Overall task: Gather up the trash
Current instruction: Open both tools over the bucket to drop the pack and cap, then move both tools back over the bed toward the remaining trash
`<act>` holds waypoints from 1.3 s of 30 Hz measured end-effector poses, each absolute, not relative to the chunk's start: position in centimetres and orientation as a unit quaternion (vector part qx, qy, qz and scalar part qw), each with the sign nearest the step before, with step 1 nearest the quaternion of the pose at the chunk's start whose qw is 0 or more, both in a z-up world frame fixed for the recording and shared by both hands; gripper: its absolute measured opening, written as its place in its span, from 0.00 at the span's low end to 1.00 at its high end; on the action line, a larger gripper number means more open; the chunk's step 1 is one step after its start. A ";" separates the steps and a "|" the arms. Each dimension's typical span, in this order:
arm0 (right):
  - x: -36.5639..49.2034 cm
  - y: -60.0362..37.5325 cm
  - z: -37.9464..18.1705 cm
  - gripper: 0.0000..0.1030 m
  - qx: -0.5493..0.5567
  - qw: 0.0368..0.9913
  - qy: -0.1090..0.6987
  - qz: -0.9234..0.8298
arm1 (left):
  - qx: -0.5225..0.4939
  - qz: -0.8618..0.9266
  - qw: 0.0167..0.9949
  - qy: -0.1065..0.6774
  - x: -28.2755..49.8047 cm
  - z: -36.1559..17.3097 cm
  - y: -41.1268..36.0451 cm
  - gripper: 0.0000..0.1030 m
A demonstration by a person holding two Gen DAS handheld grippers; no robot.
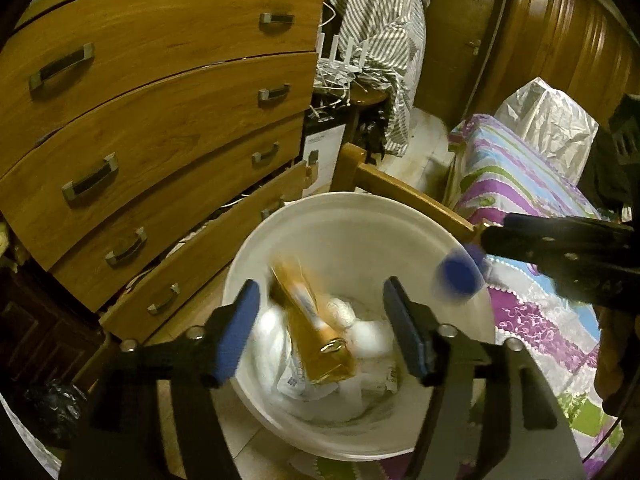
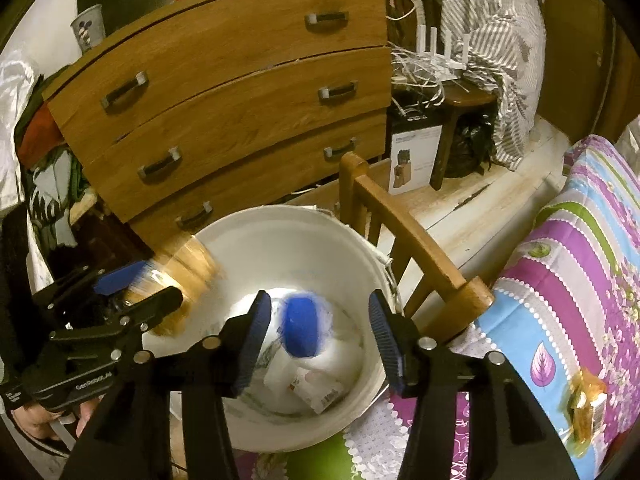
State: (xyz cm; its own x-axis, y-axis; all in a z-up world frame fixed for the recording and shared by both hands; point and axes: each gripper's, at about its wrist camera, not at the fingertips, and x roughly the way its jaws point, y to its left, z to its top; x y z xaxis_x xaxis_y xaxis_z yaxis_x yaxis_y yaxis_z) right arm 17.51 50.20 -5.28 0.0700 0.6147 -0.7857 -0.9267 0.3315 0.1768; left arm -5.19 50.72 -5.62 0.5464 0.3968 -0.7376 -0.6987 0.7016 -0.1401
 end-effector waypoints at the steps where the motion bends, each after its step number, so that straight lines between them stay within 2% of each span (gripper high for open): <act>1: 17.7 50.1 -5.2 0.51 -0.189 0.708 0.409 0.545 | -0.217 0.323 0.852 0.351 -5.3 -5.7 50.9 0.62; 10: 18.0 47.9 -3.6 0.51 -0.170 0.718 0.399 0.544 | -0.216 0.323 0.852 0.350 -5.7 -5.6 50.7 0.62; 16: 17.2 42.8 -1.4 0.51 -0.143 0.744 0.368 0.540 | -0.207 0.314 0.861 0.342 -5.6 -4.4 48.4 0.62; 24: 15.7 26.2 -0.8 0.57 -0.089 0.812 0.310 0.486 | -0.182 0.244 0.884 0.354 -1.8 -4.7 41.3 0.62; 34: 18.1 -0.3 -7.1 0.57 0.000 0.881 0.346 0.322 | -0.147 0.101 0.895 0.409 6.8 -8.6 27.1 0.62; 39: 18.6 -12.1 -9.6 0.57 0.031 0.919 0.331 0.210 | -0.126 0.050 0.893 0.428 10.1 -10.1 20.9 0.62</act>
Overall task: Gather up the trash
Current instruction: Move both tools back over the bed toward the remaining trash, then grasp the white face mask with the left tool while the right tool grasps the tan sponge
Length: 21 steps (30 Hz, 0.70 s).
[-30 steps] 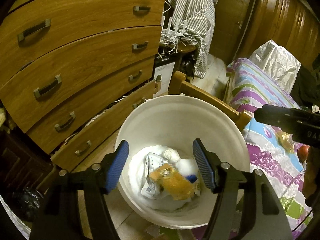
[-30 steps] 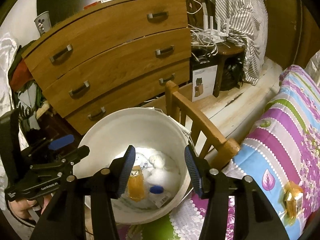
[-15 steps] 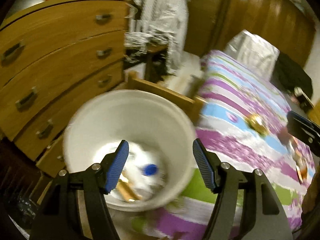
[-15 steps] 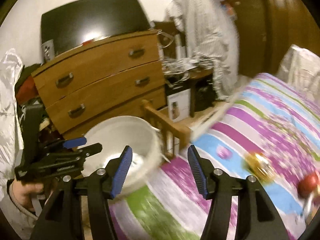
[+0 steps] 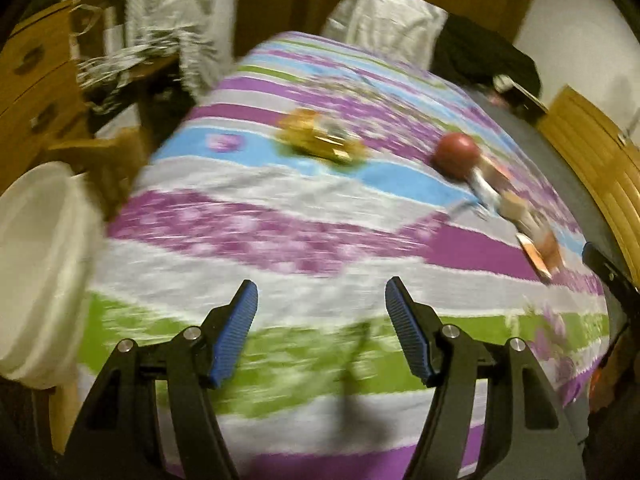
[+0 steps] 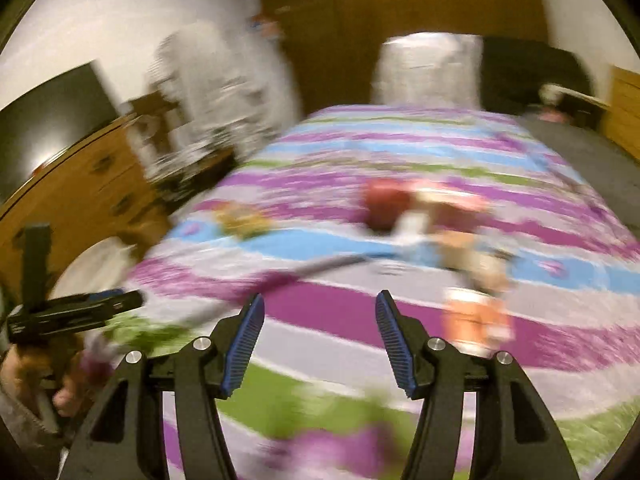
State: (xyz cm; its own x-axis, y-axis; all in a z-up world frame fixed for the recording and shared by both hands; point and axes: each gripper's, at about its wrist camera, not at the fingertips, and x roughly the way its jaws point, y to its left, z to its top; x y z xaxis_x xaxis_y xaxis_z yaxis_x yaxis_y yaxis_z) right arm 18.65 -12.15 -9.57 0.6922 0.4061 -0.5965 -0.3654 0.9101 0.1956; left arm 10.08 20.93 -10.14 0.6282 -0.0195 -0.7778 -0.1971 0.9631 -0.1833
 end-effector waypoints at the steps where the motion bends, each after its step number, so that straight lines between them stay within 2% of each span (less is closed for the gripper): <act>1: 18.7 -14.2 -10.1 0.57 0.040 0.925 0.328 0.188 | -0.121 0.040 0.893 0.431 10.8 -10.3 19.6 0.62; 6: 21.3 -20.5 -13.8 0.57 0.075 0.920 0.357 0.147 | -0.099 0.003 0.892 0.442 14.1 -10.9 14.5 0.62; 14: 28.0 -18.1 -17.7 0.56 0.061 0.898 0.412 0.144 | -0.082 -0.034 0.886 0.456 19.5 -11.7 9.8 0.62; 17: 29.0 -18.0 -18.5 0.38 0.058 0.892 0.423 0.147 | -0.081 -0.048 0.885 0.457 22.2 -12.1 8.0 0.62; 18: 29.2 -18.1 -18.6 0.20 0.060 0.892 0.423 0.149 | -0.080 -0.054 0.884 0.457 23.4 -12.2 7.3 0.62; 19: 29.1 -18.4 -18.6 0.16 0.062 0.893 0.420 0.150 | -0.080 -0.056 0.884 0.457 24.3 -12.3 6.7 0.62; 21: 28.7 -19.3 -18.5 0.15 0.067 0.896 0.413 0.149 | -0.071 -0.069 0.884 0.456 26.5 -12.6 5.2 0.61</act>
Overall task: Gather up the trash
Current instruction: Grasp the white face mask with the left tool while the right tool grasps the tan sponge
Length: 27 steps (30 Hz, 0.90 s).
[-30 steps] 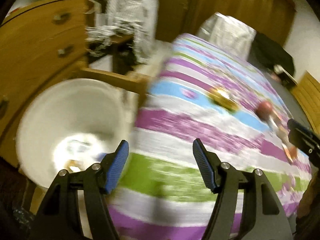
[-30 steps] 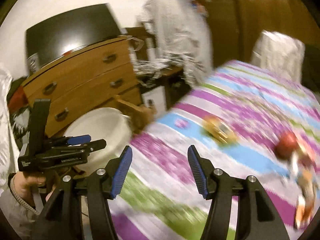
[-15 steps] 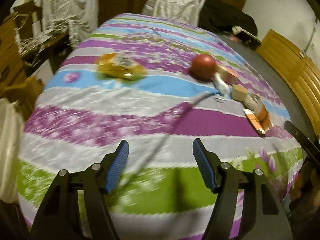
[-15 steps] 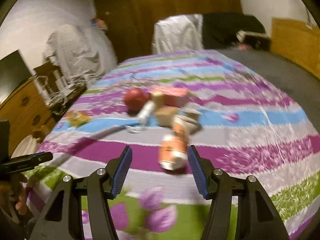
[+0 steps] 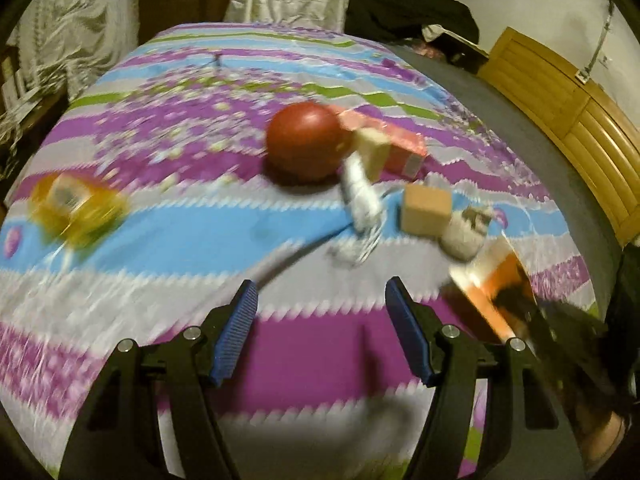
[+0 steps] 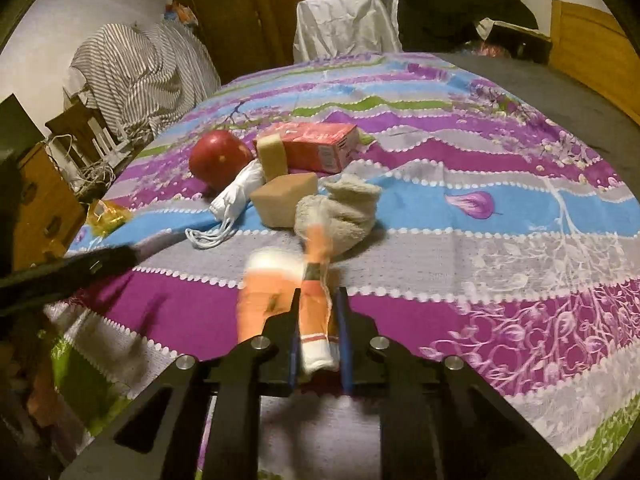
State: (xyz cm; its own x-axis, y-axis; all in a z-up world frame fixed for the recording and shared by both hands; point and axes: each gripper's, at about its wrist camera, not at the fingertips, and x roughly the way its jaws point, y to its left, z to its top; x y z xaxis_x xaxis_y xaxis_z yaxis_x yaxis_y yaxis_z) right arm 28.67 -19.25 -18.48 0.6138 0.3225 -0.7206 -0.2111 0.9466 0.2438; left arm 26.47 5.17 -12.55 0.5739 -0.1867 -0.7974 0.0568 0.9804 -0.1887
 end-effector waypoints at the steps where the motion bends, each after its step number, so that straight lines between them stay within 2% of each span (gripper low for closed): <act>1: 28.6 -19.9 -18.6 0.15 0.076 0.896 0.412 0.149 | -0.063 -0.076 0.883 0.458 27.4 -12.8 4.4 0.56; 6: 28.5 -22.1 -19.5 0.16 0.114 0.888 0.417 0.155 | -0.034 -0.098 0.877 0.470 30.8 -13.9 1.6 0.50; 8: 28.5 -22.2 -19.9 0.16 0.124 0.886 0.417 0.158 | -0.027 -0.093 0.874 0.476 32.2 -14.6 1.1 0.44; 11: 28.5 -21.9 -20.0 0.16 0.121 0.888 0.415 0.159 | -0.030 -0.087 0.869 0.486 33.5 -15.5 0.9 0.20; 13: 28.5 -22.1 -20.1 0.16 0.125 0.888 0.413 0.160 | -0.034 -0.085 0.871 0.483 33.4 -15.6 1.0 0.18; 21: 27.8 -22.2 -20.0 0.16 0.122 0.890 0.409 0.159 | -0.038 -0.115 0.862 0.493 27.5 -13.5 2.1 0.17; 25: 27.2 -21.9 -19.5 0.17 0.108 0.888 0.414 0.169 | -0.031 -0.142 0.843 0.518 23.2 -14.0 2.6 0.22; 26: 26.9 -22.0 -19.2 0.20 0.101 0.890 0.411 0.169 | -0.027 -0.140 0.844 0.518 22.5 -14.0 2.7 0.24; 27: 26.6 -22.1 -18.8 0.33 0.091 0.894 0.406 0.168 | -0.028 -0.140 0.844 0.516 22.1 -14.0 2.8 0.31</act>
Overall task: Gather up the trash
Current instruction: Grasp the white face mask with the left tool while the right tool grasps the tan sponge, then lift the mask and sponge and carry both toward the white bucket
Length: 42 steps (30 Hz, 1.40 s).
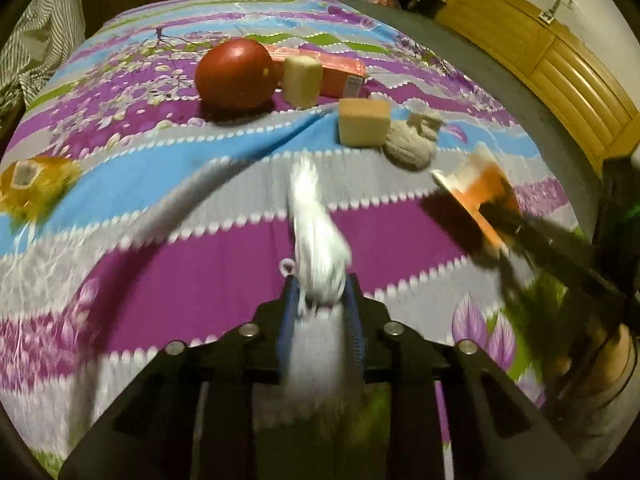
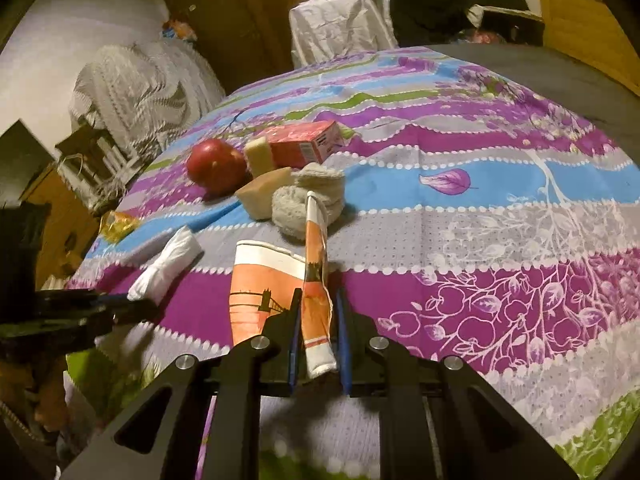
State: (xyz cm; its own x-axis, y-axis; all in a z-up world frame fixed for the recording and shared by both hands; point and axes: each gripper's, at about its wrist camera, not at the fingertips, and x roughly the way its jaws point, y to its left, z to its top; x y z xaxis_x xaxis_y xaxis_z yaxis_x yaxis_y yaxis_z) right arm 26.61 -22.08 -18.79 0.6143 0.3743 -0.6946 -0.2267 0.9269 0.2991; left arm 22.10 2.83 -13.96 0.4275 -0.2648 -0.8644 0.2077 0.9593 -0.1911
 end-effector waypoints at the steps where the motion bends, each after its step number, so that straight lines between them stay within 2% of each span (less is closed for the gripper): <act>1: 26.1 -22.3 -17.9 0.46 0.079 0.899 0.397 0.169 | -0.033 -0.139 0.847 0.513 21.7 -13.7 3.0 0.41; 4: 25.5 -23.2 -16.0 0.58 0.057 0.901 0.389 0.185 | -0.037 -0.134 0.860 0.491 21.2 -12.6 3.1 0.61; 6: 26.0 -23.6 -14.4 0.64 0.037 0.894 0.390 0.217 | -0.045 -0.136 0.864 0.483 21.5 -12.1 3.2 0.66; 12: 34.6 -20.1 -11.4 0.64 -0.082 0.860 0.419 0.279 | -0.058 -0.123 0.849 0.511 25.3 -13.9 1.8 0.67; 20: 42.8 -12.9 -14.1 0.64 -0.148 0.783 0.500 0.339 | -0.075 -0.126 0.840 0.522 26.9 -15.1 0.2 0.67; 21: 43.2 -12.2 -14.7 0.62 -0.155 0.777 0.507 0.339 | -0.077 -0.123 0.841 0.522 27.1 -15.1 0.2 0.66; 24: 44.0 -10.8 -16.7 0.54 -0.190 0.761 0.525 0.329 | -0.064 -0.108 0.845 0.520 26.9 -15.2 0.2 0.54; 26: 44.0 -10.4 -17.9 0.53 -0.200 0.755 0.531 0.328 | -0.055 -0.099 0.848 0.519 26.9 -15.4 0.2 0.45; 31: 42.5 -9.6 -18.3 0.41 -0.219 0.773 0.506 0.315 | -0.043 -0.084 0.855 0.510 26.5 -15.4 0.3 0.24; 37: 39.3 -12.5 -14.0 0.39 -0.163 0.844 0.432 0.275 | -0.044 -0.068 0.875 0.478 24.2 -14.1 1.1 0.24; 42: 32.7 -15.8 -9.4 0.39 -0.088 0.904 0.343 0.240 | -0.035 -0.033 0.915 0.400 20.4 -9.9 2.7 0.24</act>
